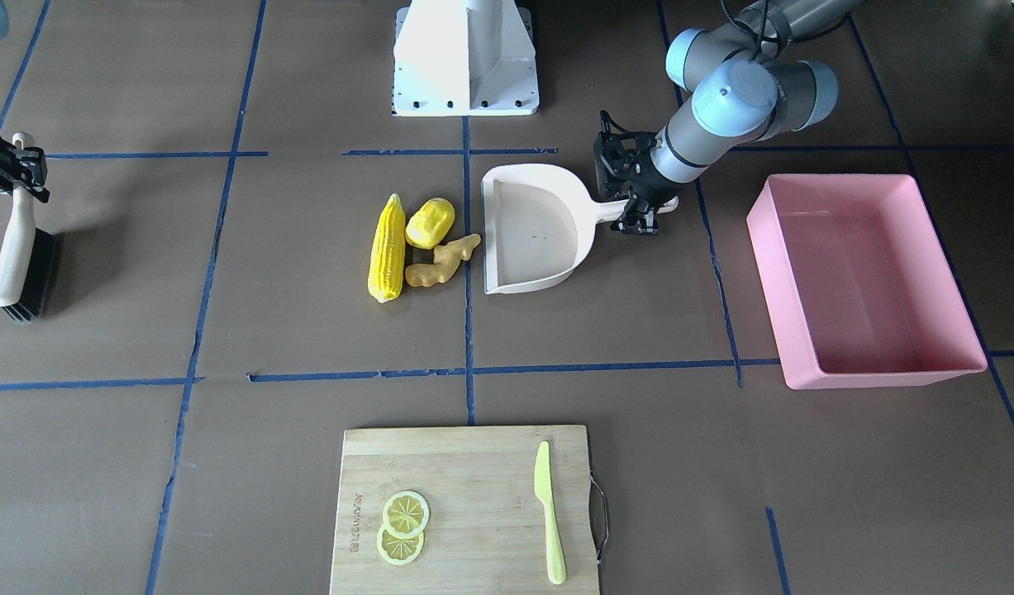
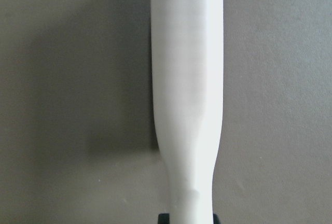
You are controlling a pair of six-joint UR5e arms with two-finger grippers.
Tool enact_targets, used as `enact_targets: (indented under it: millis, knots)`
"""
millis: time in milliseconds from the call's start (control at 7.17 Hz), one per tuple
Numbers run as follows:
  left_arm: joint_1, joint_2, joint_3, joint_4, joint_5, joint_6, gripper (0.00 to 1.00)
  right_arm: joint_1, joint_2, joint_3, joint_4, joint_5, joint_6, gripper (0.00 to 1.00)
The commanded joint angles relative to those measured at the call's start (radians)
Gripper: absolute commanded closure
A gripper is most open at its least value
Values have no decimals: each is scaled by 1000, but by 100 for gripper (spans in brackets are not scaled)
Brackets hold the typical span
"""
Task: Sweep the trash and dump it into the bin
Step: 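Grasp the beige dustpan handle with the left gripper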
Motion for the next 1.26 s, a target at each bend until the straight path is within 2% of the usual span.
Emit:
enact_targets:
  millis: [0, 558, 977, 1116]
  knots:
    - [-24, 3, -4, 8, 0, 1, 80, 1, 0, 0, 0, -1, 0, 100]
    - [-38, -17, -7, 88, -1, 5, 89, 1, -2, 0, 0, 1, 0, 100]
    - [-27, -55, 16, 93, -1, 10, 91, 0, 0, 1, 0, 1, 0, 100]
    - [-18, -78, 17, 141, 0, 16, 91, 0, 0, 1, 2, 1, 0, 100]
